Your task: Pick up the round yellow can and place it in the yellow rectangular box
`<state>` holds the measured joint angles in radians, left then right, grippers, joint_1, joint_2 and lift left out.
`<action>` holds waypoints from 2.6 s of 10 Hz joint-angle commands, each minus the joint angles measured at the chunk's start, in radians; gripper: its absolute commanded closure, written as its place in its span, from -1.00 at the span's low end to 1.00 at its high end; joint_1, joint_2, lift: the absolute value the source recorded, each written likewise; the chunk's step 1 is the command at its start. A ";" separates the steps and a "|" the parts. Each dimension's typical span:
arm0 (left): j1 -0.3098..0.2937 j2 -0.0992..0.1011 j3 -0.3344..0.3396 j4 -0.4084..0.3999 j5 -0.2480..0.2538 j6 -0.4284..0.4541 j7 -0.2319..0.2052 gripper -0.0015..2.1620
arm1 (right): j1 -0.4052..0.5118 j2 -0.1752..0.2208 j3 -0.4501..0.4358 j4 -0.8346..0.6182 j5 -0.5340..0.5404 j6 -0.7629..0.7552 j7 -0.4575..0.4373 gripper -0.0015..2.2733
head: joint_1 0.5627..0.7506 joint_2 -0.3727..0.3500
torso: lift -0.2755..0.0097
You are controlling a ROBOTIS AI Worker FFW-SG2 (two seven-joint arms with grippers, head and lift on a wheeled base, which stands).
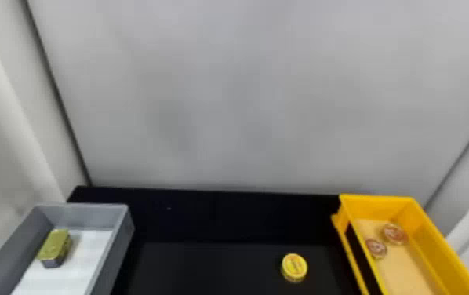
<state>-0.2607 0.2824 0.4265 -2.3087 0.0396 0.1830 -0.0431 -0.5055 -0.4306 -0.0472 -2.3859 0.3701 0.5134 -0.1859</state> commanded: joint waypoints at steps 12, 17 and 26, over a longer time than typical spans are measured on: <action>-0.017 -0.009 -0.043 0.018 -0.001 0.006 -0.004 -0.94 | 0.136 0.128 -0.105 0.567 -1.086 0.635 -0.113 -0.94 | -0.79 -0.19 | 0.87; -0.026 -0.020 -0.057 0.031 -0.001 0.001 -0.015 -0.94 | 0.150 0.136 0.047 0.869 -0.839 0.553 0.134 -0.94 | -0.79 -0.19 | 0.87; -0.034 -0.023 -0.064 0.035 0.003 -0.010 -0.021 -0.94 | 0.145 0.199 0.156 1.189 -0.523 0.431 0.425 -0.94 | -0.79 -0.19 | 0.87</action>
<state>-0.2951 0.2608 0.3628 -2.2747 0.0423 0.1773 -0.0645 -0.3606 -0.2428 0.1072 -1.2223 -0.2350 0.9597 0.1931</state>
